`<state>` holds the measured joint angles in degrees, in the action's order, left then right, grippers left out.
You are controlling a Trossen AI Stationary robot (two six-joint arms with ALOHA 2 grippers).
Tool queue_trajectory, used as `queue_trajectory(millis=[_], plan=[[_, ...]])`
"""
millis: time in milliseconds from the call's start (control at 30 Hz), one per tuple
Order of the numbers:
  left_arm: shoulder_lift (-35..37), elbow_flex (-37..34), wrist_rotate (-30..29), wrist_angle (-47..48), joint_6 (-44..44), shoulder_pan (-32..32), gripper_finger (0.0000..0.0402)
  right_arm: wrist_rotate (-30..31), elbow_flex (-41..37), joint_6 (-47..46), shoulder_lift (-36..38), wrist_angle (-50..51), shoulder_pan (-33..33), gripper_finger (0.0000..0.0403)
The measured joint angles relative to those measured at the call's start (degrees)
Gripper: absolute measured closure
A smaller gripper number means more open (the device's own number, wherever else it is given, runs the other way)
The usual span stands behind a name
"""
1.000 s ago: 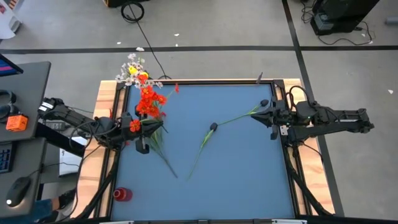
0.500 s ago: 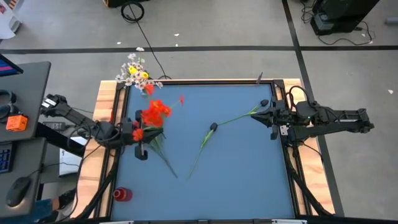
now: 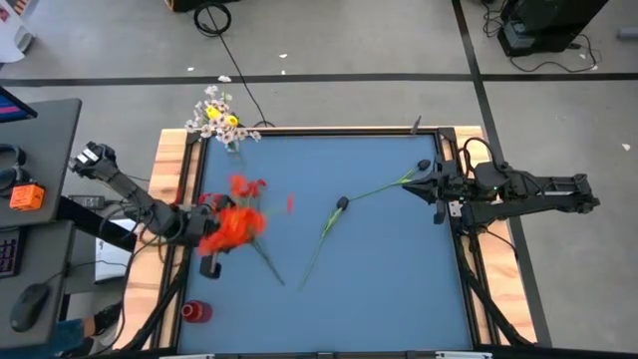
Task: Sort flowers into vase by color
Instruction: Put the right red flowers into the red vase
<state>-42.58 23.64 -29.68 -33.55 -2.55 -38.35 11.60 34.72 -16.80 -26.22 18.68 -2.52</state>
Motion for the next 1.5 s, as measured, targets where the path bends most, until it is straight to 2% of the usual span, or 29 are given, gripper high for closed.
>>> queue_trajectory(millis=[367,533,833,1033,1300,1500], plan=[[5.10,0.00,17.16,1.69,6.63,-16.75,0.0398,0.00,0.00,-0.01,0.00,0.00,0.02,0.0384],[5.54,0.00,21.69,6.81,10.67,-24.57,0.0398,0.00,0.00,0.00,0.00,0.00,0.02,0.0384],[6.98,-0.06,20.60,12.53,8.88,-33.10,0.0398,0.02,0.00,-0.02,0.00,-0.02,0.02,0.0384],[12.65,-5.21,17.96,12.97,8.33,-35.53,0.0398,0.01,0.00,-0.01,-0.01,0.00,0.01,0.0384],[15.38,-15.01,17.59,3.52,11.18,-35.91,0.0398,0.02,0.00,0.00,-0.02,-0.02,0.02,0.0384],[15.38,-18.65,17.65,-0.44,11.46,-35.91,0.0398,0.02,0.00,-0.02,-0.01,-0.02,0.01,0.0384]])
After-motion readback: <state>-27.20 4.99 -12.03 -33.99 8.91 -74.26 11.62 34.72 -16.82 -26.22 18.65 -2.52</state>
